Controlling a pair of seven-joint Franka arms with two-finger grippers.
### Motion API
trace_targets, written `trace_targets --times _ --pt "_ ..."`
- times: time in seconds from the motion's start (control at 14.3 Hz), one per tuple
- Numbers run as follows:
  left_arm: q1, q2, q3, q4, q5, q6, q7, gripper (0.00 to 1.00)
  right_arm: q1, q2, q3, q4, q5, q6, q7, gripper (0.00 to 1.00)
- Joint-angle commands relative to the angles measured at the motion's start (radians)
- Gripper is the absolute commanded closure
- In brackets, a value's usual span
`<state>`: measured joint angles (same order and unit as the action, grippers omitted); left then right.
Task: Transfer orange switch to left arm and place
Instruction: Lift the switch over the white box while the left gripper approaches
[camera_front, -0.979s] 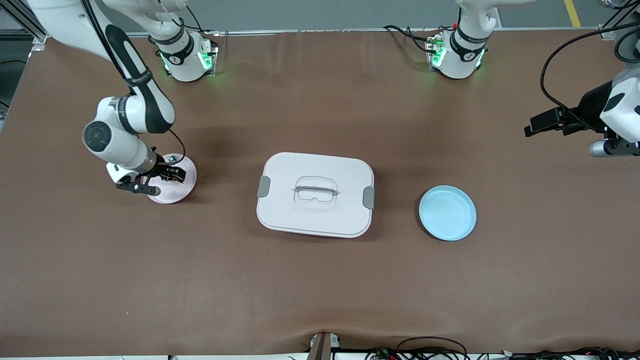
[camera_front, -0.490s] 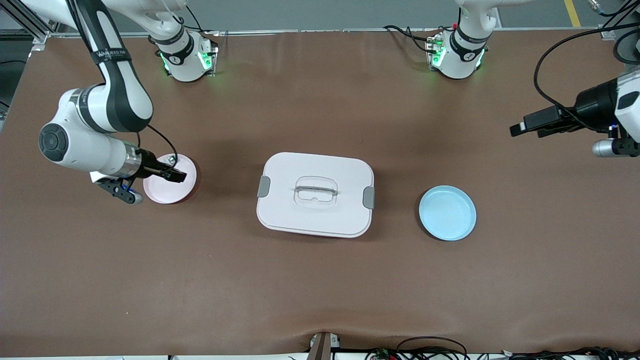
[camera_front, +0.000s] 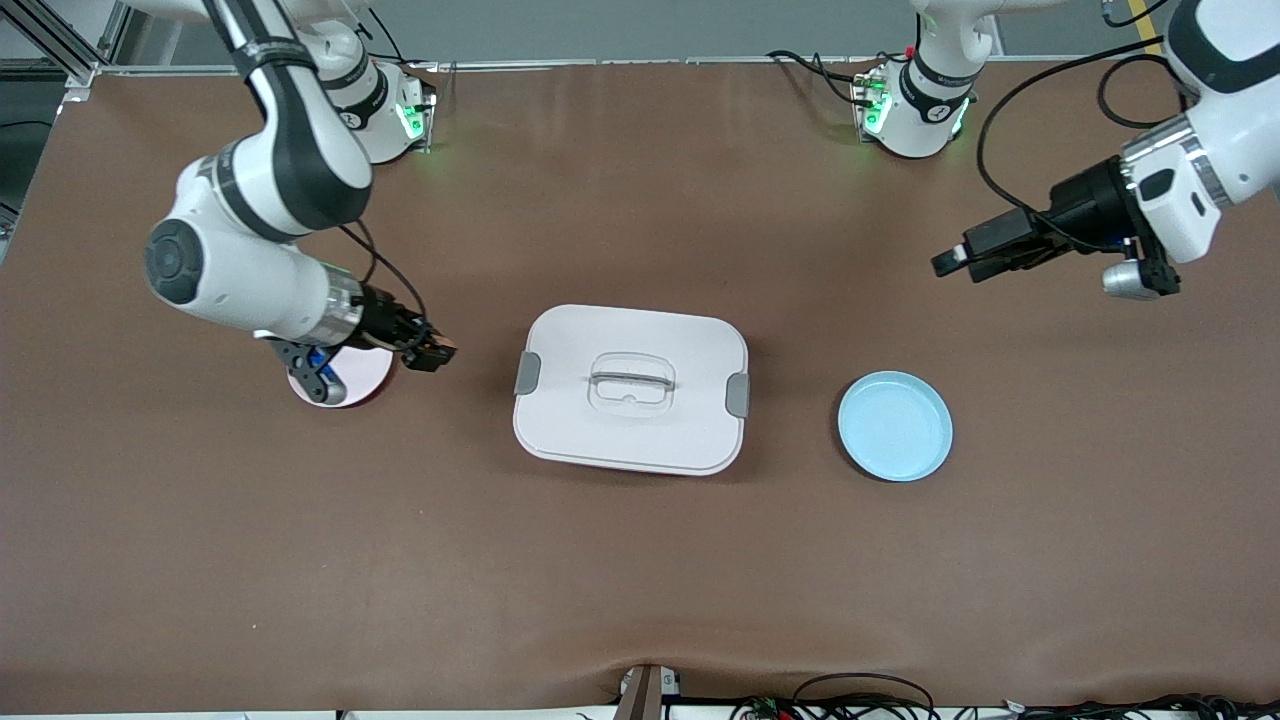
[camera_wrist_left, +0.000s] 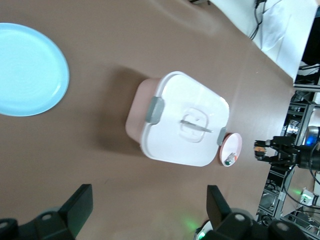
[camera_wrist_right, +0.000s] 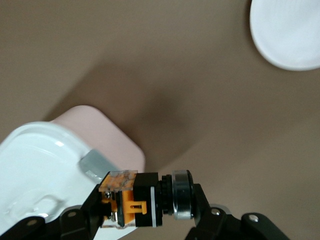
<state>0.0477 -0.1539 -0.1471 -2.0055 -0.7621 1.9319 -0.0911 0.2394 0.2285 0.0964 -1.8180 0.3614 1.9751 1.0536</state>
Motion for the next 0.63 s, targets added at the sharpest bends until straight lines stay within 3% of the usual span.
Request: trace_targets --times 0.0,0.21,0.35,0.56 --pt "0.004 -0.021 -0.103 -0.026 -0.035 0.103 0.005 0.0 0.063 0.132 -0.009 0.214 0.021 -0.065 0.207 1.0" --pt "0.004 -0.015 -0.231 -0.024 -0.062 0.217 -0.001 0.0 0.13 0.241 -0.007 0.394 0.059 -0.09 0.425 1.0" --pt "0.004 -0.007 -0.296 -0.026 -0.063 0.265 -0.012 0.0 0.167 0.294 -0.009 0.495 0.108 -0.085 0.523 1.0" --pt "0.003 0.036 -0.364 -0.019 -0.098 0.289 -0.01 0.0 0.212 0.371 -0.009 0.638 0.11 -0.082 0.684 1.0"
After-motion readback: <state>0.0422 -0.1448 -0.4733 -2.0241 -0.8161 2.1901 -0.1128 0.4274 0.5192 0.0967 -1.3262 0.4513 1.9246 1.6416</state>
